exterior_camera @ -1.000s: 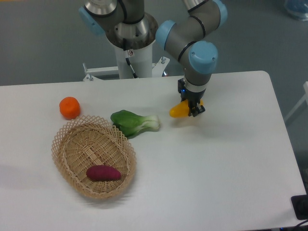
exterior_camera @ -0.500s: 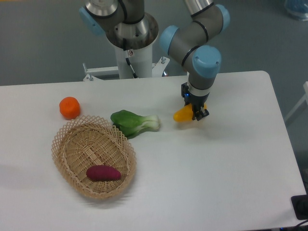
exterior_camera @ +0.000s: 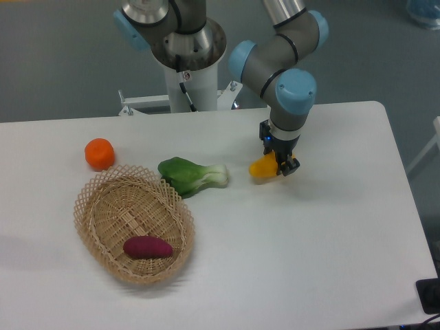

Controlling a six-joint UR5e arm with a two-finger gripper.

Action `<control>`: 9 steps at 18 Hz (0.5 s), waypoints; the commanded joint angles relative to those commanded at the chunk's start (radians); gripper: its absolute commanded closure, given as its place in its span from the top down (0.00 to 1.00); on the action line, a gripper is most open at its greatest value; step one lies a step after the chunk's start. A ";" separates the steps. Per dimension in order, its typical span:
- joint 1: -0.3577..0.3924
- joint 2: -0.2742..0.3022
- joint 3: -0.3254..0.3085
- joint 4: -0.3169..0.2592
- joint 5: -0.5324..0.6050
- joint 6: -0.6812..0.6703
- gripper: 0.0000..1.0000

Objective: Place the mango on the table
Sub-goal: 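Lower the yellow mango onto the table beside the bok choy, then open the gripper to release the mango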

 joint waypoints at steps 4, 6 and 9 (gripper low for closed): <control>-0.008 -0.012 0.135 -0.081 0.003 -0.095 1.00; -0.011 -0.035 0.218 -0.182 -0.003 -0.123 1.00; -0.034 -0.092 0.353 -0.244 -0.003 -0.150 1.00</control>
